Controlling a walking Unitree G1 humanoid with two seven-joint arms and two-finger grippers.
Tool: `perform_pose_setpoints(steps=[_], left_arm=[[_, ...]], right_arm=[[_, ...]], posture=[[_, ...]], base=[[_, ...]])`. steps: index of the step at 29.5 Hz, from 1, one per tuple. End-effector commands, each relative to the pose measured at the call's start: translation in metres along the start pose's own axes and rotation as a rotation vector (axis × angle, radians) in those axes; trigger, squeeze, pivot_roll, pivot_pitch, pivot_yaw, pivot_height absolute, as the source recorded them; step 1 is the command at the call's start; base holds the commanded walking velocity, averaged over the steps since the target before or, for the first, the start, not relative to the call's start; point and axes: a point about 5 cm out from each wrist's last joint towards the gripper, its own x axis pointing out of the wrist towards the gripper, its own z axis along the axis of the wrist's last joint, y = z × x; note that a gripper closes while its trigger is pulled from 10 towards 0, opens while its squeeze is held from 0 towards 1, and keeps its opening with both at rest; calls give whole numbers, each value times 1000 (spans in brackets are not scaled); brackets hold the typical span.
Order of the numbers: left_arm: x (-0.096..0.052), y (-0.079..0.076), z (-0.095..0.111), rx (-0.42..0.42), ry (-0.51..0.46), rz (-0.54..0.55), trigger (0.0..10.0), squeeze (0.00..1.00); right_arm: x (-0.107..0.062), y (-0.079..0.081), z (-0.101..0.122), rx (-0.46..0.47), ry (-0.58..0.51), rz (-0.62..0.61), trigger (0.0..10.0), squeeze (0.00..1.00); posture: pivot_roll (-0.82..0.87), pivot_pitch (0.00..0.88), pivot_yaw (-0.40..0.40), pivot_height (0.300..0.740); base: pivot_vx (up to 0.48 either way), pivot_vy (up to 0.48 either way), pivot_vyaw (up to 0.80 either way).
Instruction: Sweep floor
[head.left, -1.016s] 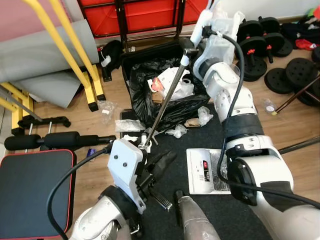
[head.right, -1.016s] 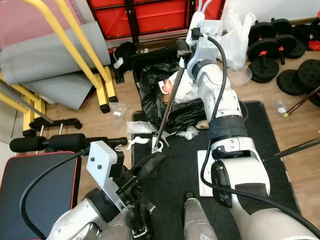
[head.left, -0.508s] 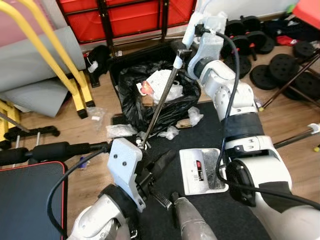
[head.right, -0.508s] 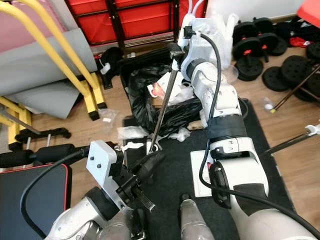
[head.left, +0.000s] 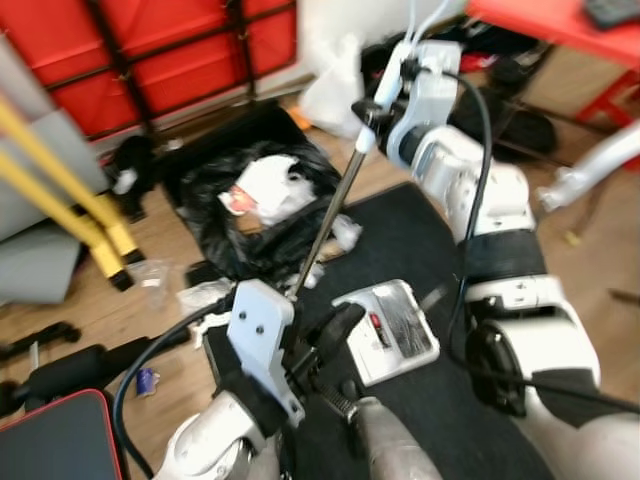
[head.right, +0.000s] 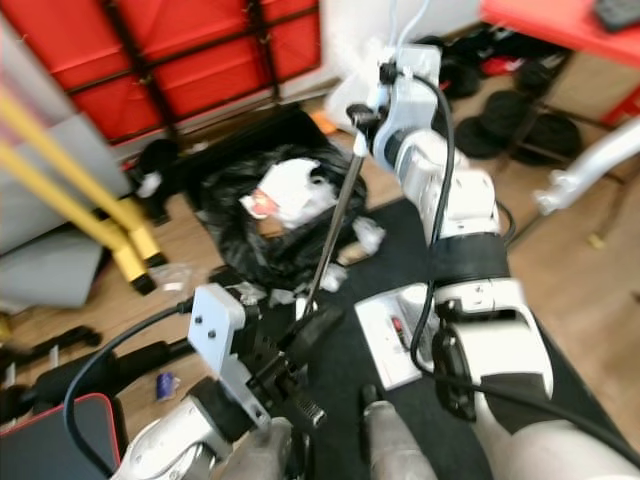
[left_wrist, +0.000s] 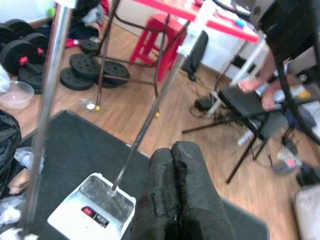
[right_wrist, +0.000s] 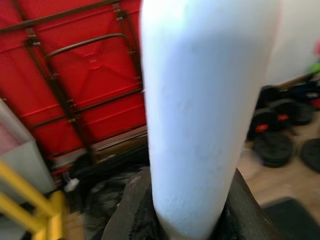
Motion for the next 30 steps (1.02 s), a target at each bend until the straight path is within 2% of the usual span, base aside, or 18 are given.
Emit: perform_pose_setpoints(steps=[1, 10, 16, 20, 22, 23, 26, 30], left_arm=[[-2, -3, -2, -17, 7, -19, 10000, 0], [-2, -4, -3, -18, 7, -21, 10000, 0], [-2, -4, -3, -20, 5, -21, 10000, 0], [-2, -4, -3, -21, 5, -20, 10000, 0], [-2, -4, -3, -22, 4, -21, 10000, 0], [-2, -4, -3, -22, 4, -21, 10000, 0], [-2, -4, -3, -22, 4, -21, 10000, 0], [-2, -4, -3, -23, 3, -21, 10000, 0]], right_arm=[[-1, 5, 2, -6, -5, 19, 10000, 0], [-2, 6, 5, 1, -6, 21, 10000, 0], [-3, 12, 9, 25, -32, 68, 10000, 0], [-6, 18, 17, 48, -113, 129, 10000, 0], [-10, 23, 29, 82, -213, 209, 10000, 0], [-10, 23, 29, 82, -213, 209, 10000, 0], [-16, 27, 40, 98, -315, 290, 10000, 0], [-18, 29, 42, 74, -332, 318, 10000, 0]], posture=[[-58, 262, -28, 740], [-57, 262, -28, 740], [-57, 263, -30, 740], [-57, 264, -30, 740], [-57, 264, -31, 740], [-57, 264, -31, 740], [-57, 264, -32, 740], [-57, 263, -32, 740]], base=[[0, 0, -800], [0, 0, -800], [0, 0, -738], [0, 0, 0], [0, 0, 0], [0, 0, 0], [0, 0, 0], [0, 0, 0]])
